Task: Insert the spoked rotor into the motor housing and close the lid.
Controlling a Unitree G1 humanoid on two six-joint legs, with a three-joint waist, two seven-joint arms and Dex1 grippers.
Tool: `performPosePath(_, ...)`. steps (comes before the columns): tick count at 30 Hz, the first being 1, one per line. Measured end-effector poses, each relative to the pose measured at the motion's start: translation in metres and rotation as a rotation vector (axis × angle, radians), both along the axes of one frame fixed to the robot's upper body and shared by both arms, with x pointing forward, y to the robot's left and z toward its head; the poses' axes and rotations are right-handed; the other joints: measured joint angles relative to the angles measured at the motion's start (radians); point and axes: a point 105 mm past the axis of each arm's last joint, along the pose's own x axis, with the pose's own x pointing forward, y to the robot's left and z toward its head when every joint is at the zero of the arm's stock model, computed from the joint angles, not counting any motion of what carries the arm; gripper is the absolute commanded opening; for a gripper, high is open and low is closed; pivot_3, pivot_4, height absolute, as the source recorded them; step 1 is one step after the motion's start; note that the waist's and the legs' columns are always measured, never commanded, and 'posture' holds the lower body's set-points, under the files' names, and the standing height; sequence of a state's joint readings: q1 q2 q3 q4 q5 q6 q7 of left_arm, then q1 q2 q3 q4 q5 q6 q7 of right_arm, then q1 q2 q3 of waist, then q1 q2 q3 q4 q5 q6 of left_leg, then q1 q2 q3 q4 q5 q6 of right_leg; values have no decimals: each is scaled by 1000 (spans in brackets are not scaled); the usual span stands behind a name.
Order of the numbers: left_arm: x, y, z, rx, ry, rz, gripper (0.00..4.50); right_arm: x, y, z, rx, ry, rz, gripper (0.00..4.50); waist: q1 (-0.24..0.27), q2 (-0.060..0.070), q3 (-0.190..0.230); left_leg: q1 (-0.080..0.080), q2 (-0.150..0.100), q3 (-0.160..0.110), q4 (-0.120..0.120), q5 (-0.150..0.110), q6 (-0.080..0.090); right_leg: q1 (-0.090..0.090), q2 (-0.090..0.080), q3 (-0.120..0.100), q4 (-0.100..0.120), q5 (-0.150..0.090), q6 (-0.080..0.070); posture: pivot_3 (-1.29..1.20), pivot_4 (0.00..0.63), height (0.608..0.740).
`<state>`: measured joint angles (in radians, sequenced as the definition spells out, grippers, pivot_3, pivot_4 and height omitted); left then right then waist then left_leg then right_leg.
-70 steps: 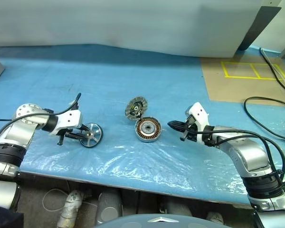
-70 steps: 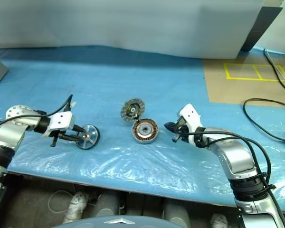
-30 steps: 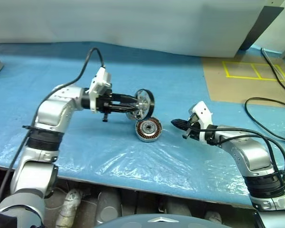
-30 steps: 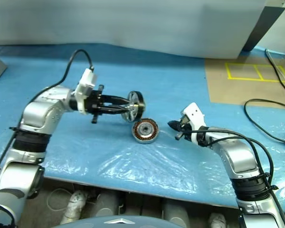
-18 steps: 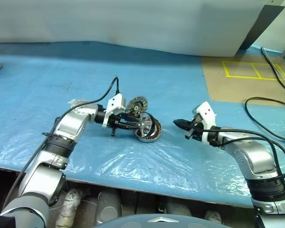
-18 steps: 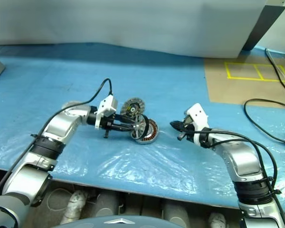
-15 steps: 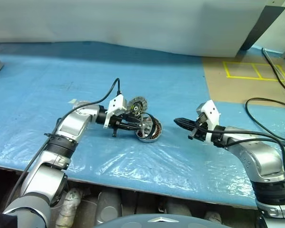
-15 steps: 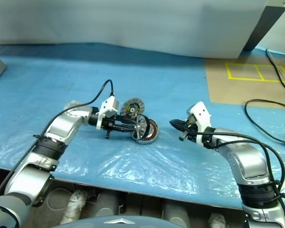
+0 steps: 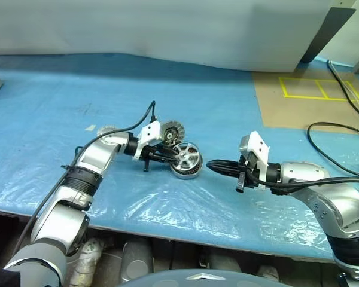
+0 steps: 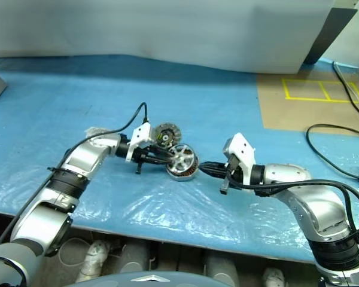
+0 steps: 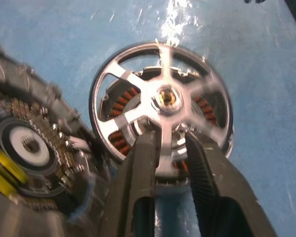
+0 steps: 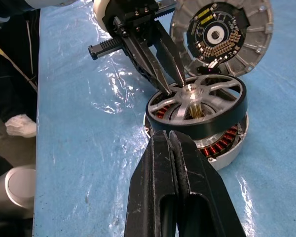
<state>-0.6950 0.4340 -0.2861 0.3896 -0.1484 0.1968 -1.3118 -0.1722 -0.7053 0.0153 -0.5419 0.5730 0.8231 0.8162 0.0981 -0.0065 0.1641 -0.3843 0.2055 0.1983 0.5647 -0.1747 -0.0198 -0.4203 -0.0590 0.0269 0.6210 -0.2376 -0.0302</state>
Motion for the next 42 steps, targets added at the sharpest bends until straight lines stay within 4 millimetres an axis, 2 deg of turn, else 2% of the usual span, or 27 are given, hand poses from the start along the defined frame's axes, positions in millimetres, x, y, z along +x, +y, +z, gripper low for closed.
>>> performPosePath(11, -6, -6, 4, -18, 14, -25, 946, 6, -3, -3, -3, -13, -56, 0, 0, 0, 0, 0, 0, 0, 0, 0, 0, 0, 0, 0, 0, 0, 0, 0, 150, 740)
performPosePath(16, -6, -3, 24, -144, 20, -39, 946, 7, -3, -3, 3, -14, -69, 0, 0, 0, 0, 0, 0, 0, 0, 0, 0, 0, 0, 0, -1, 0, 0, 0, 150, 740)
performPosePath(20, 0, 0, 47, -243, -2, -8, 946, 12, 4, 6, 48, -34, -56, 0, -2, 0, 0, 0, 0, 0, 0, 0, 0, 0, 0, 0, 0, 0, 0, 0, 150, 740)
performPosePath(23, 6, 5, 56, -268, -25, 44, 946, 21, 14, 7, 74, -36, -44, 0, -5, 0, 0, 0, 0, 0, 0, 0, 0, 0, 1, 0, 0, 0, 0, 0, 150, 740)
performPosePath(27, 21, 19, 53, -273, -25, 162, 946, 36, 35, -4, 103, 11, -27, 0, -5, 0, 0, -1, 0, 0, 0, 0, 0, -1, 0, 0, 1, 0, 0, 0, 150, 740)
performPosePath(31, 25, 33, 49, -266, -26, 232, 946, 47, 48, -2, 136, 11, -10, 0, -4, 0, 0, -2, 0, 0, 0, 0, 0, -1, 0, -1, 1, 2, 3, 0, 150, 740)
performPosePath(33, 24, 34, 45, -264, -22, 245, 946, 52, 48, -10, 119, 26, -16, 0, -2, 0, 0, -2, 0, 0, -1, 0, 0, -1, 0, -2, 1, 2, 3, 0, 150, 740)
performPosePath(35, 21, 35, 41, -262, -15, 254, 946, 55, 43, -36, 10, 42, -28, 0, -1, 0, 0, -4, 0, 1, -1, 0, 0, -1, 0, -4, 1, 2, 3, 0, 150, 740)
performPosePath(36, 20, 37, 39, -262, -9, 263, 946, 55, 42, -40, -24, 6, -11, 0, -2, 0, 0, -3, 0, 1, -1, 0, 0, -1, 0, -3, 1, 2, 3, 0, 150, 740)
performPosePath(38, 18, 35, 40, -264, -9, 265, 946, 55, 41, -44, -95, -64, 26, 0, -3, -1, 0, 0, 0, 1, -1, 0, 0, 2, 0, -4, 1, 1, 2, 0, 150, 740)
performPosePath(42, 14, 33, 41, -274, -14, 257, 946, 55, 39, -42, -89, -83, 20, 0, -3, -1, 0, 4, 0, 0, -1, 0, 0, 6, -1, -3, -1, -1, 0, 0, 150, 740)
